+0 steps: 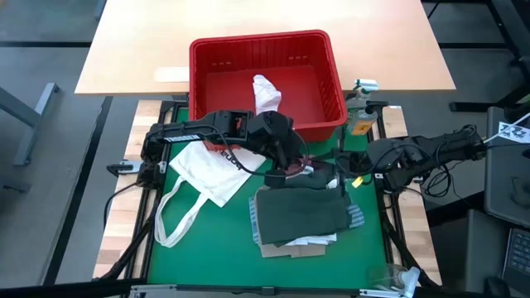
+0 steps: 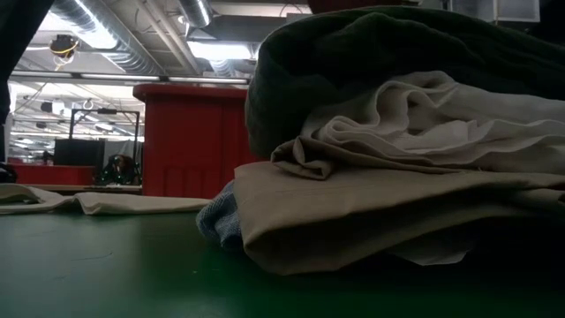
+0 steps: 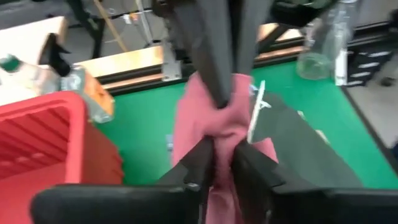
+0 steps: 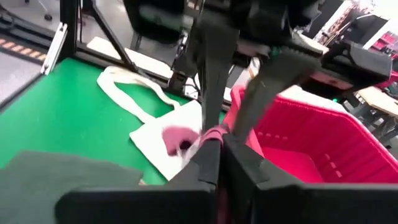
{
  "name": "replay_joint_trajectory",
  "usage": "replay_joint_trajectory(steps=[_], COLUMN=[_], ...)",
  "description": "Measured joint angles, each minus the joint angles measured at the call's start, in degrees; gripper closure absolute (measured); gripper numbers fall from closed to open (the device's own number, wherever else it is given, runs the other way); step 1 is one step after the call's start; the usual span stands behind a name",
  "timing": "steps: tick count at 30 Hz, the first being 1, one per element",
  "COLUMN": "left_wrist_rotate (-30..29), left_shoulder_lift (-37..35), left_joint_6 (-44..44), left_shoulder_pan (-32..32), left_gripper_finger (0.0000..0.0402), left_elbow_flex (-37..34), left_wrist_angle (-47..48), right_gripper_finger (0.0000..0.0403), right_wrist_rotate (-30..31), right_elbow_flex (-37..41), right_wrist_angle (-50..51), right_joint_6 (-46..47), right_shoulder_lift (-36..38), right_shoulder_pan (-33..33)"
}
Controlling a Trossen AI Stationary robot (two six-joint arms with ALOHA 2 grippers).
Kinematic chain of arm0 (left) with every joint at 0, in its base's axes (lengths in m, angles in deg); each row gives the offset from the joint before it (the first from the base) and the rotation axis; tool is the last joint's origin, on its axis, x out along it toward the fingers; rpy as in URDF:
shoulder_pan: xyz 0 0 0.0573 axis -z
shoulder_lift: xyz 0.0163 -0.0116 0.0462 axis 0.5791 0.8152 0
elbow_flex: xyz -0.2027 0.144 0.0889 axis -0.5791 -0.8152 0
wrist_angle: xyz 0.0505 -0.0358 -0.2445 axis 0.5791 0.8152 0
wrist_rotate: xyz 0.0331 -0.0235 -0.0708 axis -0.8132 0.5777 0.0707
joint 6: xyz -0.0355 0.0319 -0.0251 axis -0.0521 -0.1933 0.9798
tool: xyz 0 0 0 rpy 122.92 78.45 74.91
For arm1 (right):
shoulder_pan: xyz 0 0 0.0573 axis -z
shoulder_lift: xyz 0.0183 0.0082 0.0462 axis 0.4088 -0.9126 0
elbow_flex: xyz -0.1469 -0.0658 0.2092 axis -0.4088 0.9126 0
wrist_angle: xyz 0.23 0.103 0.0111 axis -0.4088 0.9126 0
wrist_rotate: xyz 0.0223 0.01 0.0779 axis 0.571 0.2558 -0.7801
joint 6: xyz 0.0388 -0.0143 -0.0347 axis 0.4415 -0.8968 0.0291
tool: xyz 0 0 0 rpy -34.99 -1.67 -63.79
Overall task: Fold Laundry from Bin
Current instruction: Remove the pink underwear from the red bin
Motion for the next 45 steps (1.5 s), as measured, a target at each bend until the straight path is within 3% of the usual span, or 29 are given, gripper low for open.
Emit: replay_joint_trajectory(steps=[5, 14, 19, 23, 37, 45], left_wrist_rotate=[-3.16, -10.10, -16.07, -16.81, -14.64, -20.35], left_shoulder_lift=[0.02, -0.76, -2.15, -2.36, -2.43, -0.04], left_joint_6=[-0.09, -0.61, -0.66, -0.66, -0.48, -1.87], left_shoulder_pan=[0.00, -0.04, -0.04, 0.03, 5.86, 8.91], left_gripper_finger=[0.0288, 0.0220, 0.0213, 0.0213, 0.0220, 0.0220], left_elbow_flex=[0.00, 1.09, 1.20, 1.18, 1.16, 1.03], left_wrist_angle=[-0.92, -1.48, -4.80, -5.38, -4.92, -4.50], right_gripper_finger=[0.0398, 0.0398, 0.0400, 0.0399, 0.0398, 0.0398], right_wrist_rotate=[0.86, 17.49, 23.70, 25.90, 25.98, 25.98], right_elbow_flex=[0.00, 0.00, 0.00, 0.00, 0.00, 0.00], right_wrist_angle=[-2.15, -2.56, -5.51, -8.16, -11.45, -11.58], right_joint_6=[0.04, 0.13, 0.16, -0.07, -0.48, -0.44], right_shoulder_lift=[0.00, -0.02, -0.02, -0.02, 0.00, 0.00], right_shoulder_pan=[0.00, 0.00, 0.00, 0.00, 0.00, 0.00])
